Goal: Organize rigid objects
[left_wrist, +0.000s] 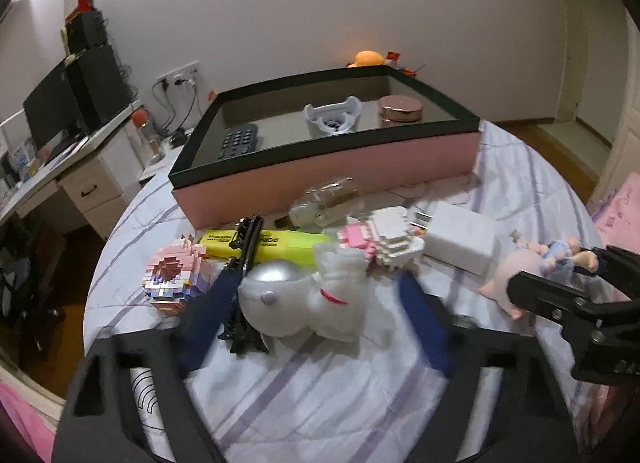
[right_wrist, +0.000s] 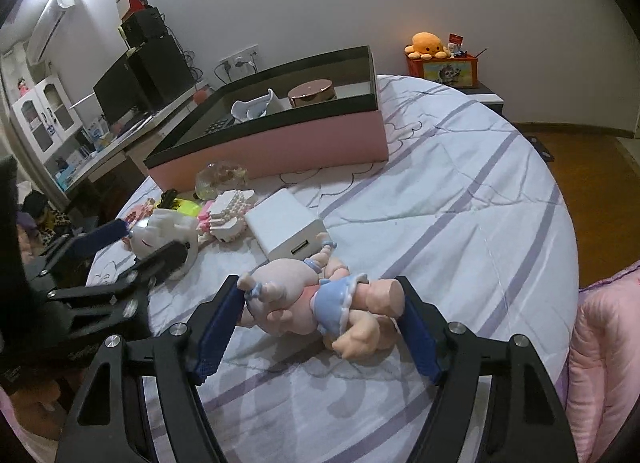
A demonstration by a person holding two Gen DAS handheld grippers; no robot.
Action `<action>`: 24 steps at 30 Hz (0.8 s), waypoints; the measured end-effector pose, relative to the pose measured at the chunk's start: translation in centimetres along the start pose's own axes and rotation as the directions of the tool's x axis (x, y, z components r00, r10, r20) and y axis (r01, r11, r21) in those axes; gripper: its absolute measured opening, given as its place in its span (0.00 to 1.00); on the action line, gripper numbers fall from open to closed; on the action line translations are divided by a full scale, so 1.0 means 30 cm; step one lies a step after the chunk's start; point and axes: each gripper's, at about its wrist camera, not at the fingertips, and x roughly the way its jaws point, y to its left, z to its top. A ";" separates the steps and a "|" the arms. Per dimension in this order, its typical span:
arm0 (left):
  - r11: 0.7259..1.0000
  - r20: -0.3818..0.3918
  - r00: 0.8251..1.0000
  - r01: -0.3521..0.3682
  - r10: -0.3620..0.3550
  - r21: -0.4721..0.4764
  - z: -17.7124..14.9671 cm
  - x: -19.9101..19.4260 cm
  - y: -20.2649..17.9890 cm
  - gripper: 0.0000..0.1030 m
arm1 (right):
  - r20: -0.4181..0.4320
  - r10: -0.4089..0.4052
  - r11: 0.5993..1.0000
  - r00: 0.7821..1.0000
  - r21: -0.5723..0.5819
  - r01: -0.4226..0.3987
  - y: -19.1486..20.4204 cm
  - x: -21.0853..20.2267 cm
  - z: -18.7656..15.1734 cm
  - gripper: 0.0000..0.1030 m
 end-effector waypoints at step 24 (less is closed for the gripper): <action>0.990 -0.047 0.990 0.130 -0.132 -0.058 -0.108 -0.081 0.090 0.55 | -0.054 -0.001 0.996 0.999 -0.087 -0.004 0.073 -0.009 -0.054 0.71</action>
